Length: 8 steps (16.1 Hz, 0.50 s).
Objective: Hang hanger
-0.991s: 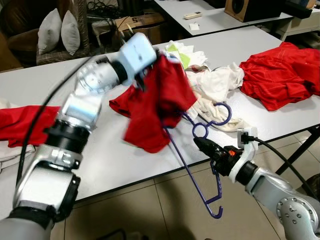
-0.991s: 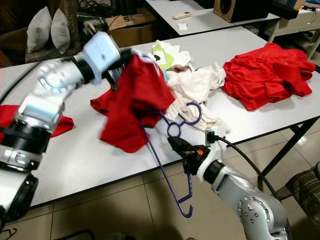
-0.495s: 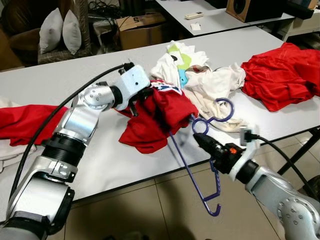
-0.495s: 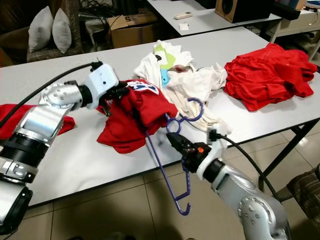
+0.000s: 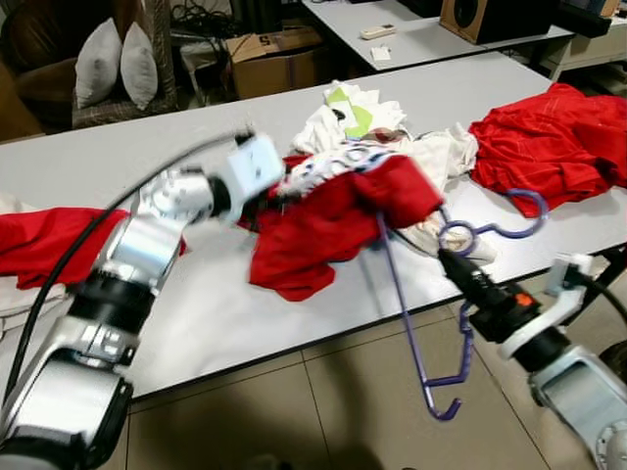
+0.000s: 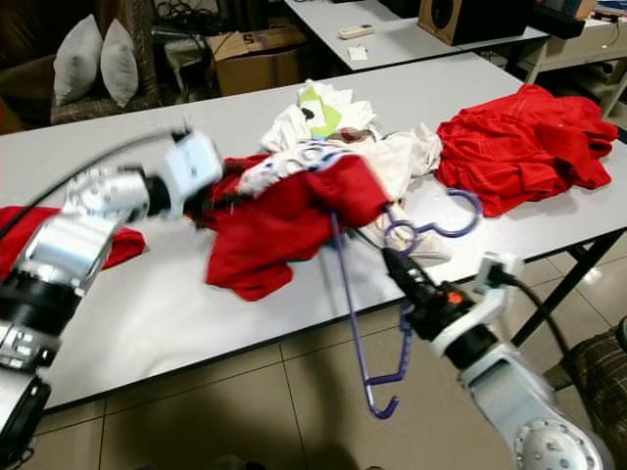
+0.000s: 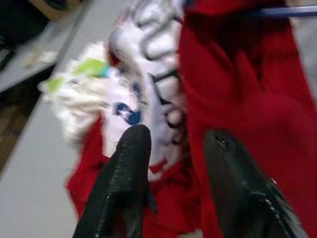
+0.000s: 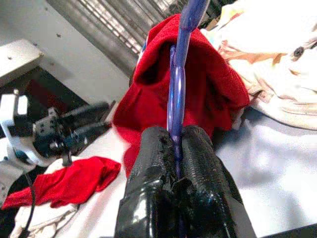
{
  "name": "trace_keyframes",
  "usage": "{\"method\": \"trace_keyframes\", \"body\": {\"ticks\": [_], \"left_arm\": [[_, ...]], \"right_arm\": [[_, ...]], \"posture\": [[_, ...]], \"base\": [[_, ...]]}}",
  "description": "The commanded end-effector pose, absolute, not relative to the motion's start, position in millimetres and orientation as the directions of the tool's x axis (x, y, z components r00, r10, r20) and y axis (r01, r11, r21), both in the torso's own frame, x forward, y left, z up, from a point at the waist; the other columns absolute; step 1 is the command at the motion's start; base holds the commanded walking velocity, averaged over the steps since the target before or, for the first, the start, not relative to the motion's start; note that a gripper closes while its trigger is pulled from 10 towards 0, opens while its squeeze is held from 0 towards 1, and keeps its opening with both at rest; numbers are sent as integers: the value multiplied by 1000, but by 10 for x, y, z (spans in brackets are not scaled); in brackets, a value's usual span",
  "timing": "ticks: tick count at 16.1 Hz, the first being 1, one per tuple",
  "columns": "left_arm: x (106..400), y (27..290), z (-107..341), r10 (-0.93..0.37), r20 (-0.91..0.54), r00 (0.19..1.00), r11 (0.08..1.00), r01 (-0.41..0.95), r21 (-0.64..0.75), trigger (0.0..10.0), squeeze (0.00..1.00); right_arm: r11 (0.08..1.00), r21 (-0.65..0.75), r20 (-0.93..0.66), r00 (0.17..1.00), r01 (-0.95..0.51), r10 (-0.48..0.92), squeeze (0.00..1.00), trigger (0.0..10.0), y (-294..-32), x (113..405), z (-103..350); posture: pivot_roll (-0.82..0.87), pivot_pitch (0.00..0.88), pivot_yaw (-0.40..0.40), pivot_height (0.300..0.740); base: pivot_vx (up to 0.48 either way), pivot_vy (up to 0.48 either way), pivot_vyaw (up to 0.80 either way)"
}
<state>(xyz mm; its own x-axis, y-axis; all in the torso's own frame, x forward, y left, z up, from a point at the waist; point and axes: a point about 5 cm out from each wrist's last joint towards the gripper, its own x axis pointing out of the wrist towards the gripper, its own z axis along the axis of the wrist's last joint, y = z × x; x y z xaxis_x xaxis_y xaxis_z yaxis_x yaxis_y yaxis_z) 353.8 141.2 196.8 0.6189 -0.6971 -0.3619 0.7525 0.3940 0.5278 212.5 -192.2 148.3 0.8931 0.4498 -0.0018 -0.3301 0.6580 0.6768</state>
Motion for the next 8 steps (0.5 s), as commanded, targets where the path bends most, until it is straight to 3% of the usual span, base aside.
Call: {"method": "trace_keyframes", "body": {"ticks": [1, 2, 3, 6, 8], "left_arm": [[3505, 1325, 1982, -726, -354, 590, 362, 765, 533, 10000, 1000], [3457, 1217, 1990, -768, -324, 553, 368, 794, 484, 10000, 749], [3436, 1161, 2012, -790, -292, 540, 385, 806, 450, 10000, 0], [3444, 1123, 2056, -793, -223, 567, 469, 802, 371, 10000, 0], [3474, 1125, 2021, -756, -230, 613, 501, 768, 399, 10000, 0]], "right_arm": [[646, 675, 16, 883, -355, 469, 0, 10000, -1878, 2141, 1529], [648, 670, 6, 875, -363, 485, 0, 10000, -1845, 2146, 1530], [647, 668, 2, 871, -367, 491, 0, 10000, -1829, 2149, 1529], [642, 675, -4, 868, -364, 497, 0, 10000, -1822, 2154, 1537], [640, 675, -5, 865, -368, 503, 0, 10000, -1817, 2153, 1537]], "posture": [[-134, 0, 92, 740], [-138, 0, 93, 740], [-139, 0, 93, 740], [-135, 0, 86, 740], [-133, 0, 85, 740]], "base": [[0, 0, 0], [0, 0, 0], [0, 0, 0], [0, 0, 0], [0, 0, 0]]}}
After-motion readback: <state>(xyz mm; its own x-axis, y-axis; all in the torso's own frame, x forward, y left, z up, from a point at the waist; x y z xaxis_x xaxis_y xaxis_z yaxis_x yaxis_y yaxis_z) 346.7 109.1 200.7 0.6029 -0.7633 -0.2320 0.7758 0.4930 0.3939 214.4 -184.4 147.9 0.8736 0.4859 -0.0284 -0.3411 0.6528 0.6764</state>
